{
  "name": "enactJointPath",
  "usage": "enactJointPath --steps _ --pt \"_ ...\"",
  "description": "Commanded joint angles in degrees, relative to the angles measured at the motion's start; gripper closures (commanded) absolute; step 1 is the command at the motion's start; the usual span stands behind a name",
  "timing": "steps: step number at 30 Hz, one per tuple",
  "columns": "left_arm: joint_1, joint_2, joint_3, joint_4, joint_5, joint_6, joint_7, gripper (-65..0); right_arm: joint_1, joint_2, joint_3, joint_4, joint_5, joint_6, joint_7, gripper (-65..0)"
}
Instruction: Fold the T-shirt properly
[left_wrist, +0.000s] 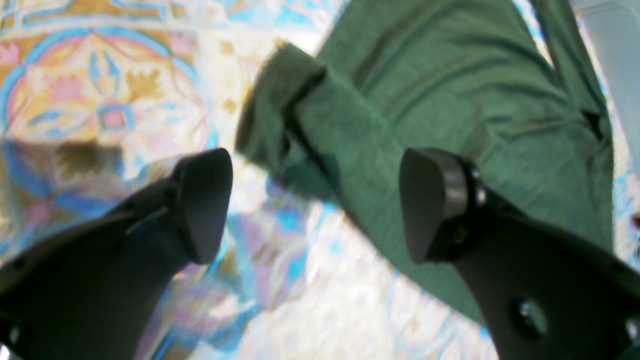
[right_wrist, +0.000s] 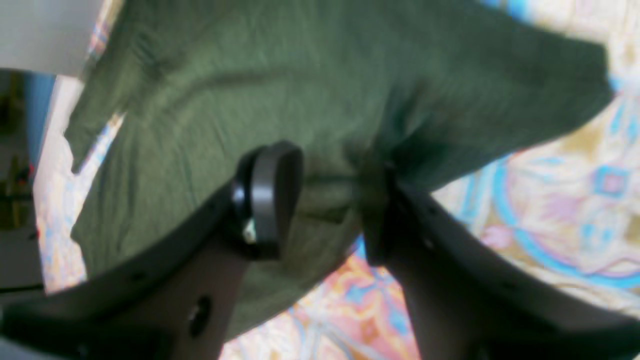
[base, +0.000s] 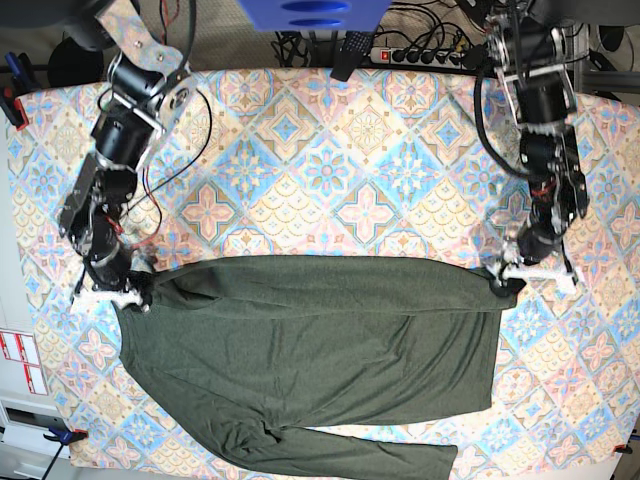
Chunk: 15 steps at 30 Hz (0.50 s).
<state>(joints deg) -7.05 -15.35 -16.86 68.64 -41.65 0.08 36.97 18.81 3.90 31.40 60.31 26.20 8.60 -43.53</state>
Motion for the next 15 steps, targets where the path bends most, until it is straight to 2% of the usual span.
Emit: enactJointPath --steps 1,7,15 --pt "0.24 -0.69 0.03 2.08 -0.33 -0.30 -0.71 -52.0 0.75 0.54 0.03 1.00 0.40 0.15 0.32 -23.3" --pt "0.94 0.28 0.12 -0.20 -0.15 -0.30 -1.06 -52.1 0.66 0.54 0.21 0.39 0.40 0.15 0.32 -23.3" --pt "-6.18 1.07 0.12 -11.19 0.20 -0.30 -2.47 -52.1 0.84 0.54 0.21 0.39 0.40 0.15 0.32 -23.3"
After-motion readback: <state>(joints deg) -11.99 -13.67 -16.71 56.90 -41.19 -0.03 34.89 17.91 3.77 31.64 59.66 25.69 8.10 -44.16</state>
